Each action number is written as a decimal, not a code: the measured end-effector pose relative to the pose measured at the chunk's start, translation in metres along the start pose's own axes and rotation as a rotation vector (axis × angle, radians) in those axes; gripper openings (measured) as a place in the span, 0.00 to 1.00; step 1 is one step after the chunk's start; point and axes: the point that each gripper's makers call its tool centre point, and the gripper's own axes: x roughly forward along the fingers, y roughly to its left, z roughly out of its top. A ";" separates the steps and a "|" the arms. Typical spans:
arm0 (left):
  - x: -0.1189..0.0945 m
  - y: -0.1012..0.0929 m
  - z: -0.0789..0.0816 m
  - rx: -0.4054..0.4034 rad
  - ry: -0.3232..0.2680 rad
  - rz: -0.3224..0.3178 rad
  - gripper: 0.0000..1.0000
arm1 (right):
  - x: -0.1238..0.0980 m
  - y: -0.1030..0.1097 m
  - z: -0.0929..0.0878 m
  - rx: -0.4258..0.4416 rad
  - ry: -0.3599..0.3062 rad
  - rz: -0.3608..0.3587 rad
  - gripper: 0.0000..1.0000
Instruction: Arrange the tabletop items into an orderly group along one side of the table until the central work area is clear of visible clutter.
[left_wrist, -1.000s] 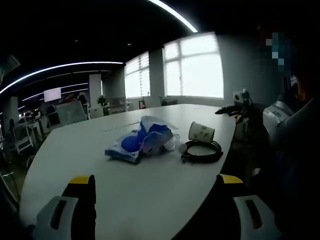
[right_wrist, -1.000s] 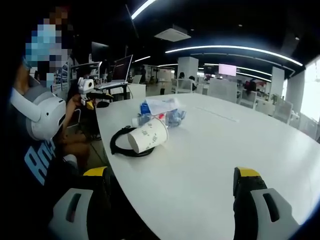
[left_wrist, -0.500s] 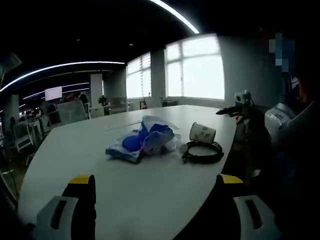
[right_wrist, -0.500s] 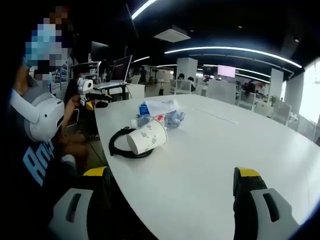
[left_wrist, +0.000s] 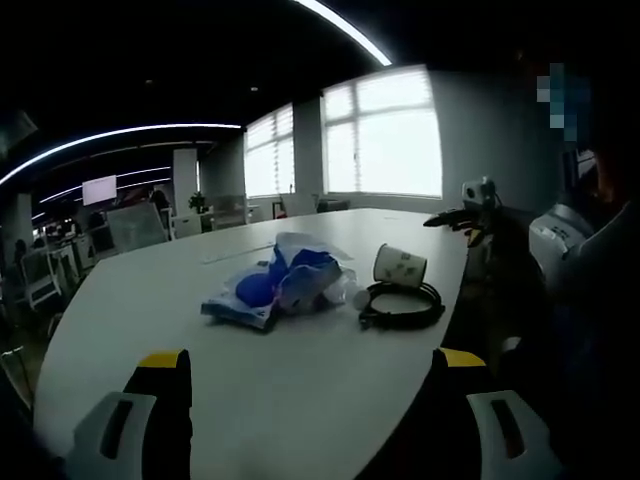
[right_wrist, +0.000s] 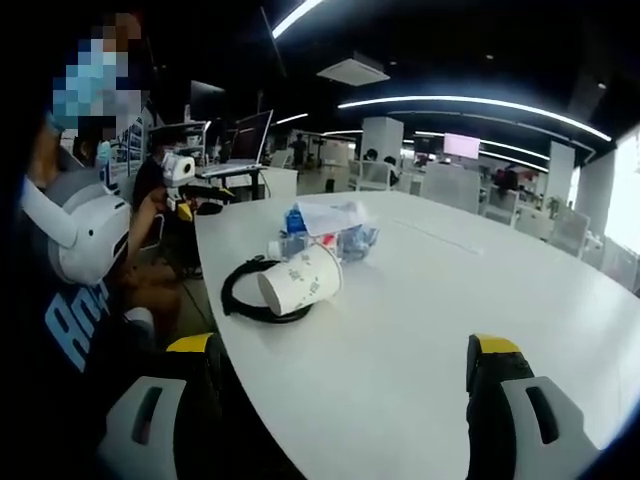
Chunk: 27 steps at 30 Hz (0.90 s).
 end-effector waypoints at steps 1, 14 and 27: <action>0.001 -0.001 0.000 -0.001 -0.002 -0.002 1.00 | 0.000 -0.001 0.002 -0.002 -0.009 -0.004 1.00; 0.012 -0.002 0.005 0.005 -0.007 -0.026 0.97 | 0.009 -0.009 0.016 0.003 -0.069 -0.024 0.90; 0.032 -0.009 0.021 0.017 -0.038 -0.061 0.95 | 0.028 -0.013 0.026 -0.005 -0.071 -0.010 0.84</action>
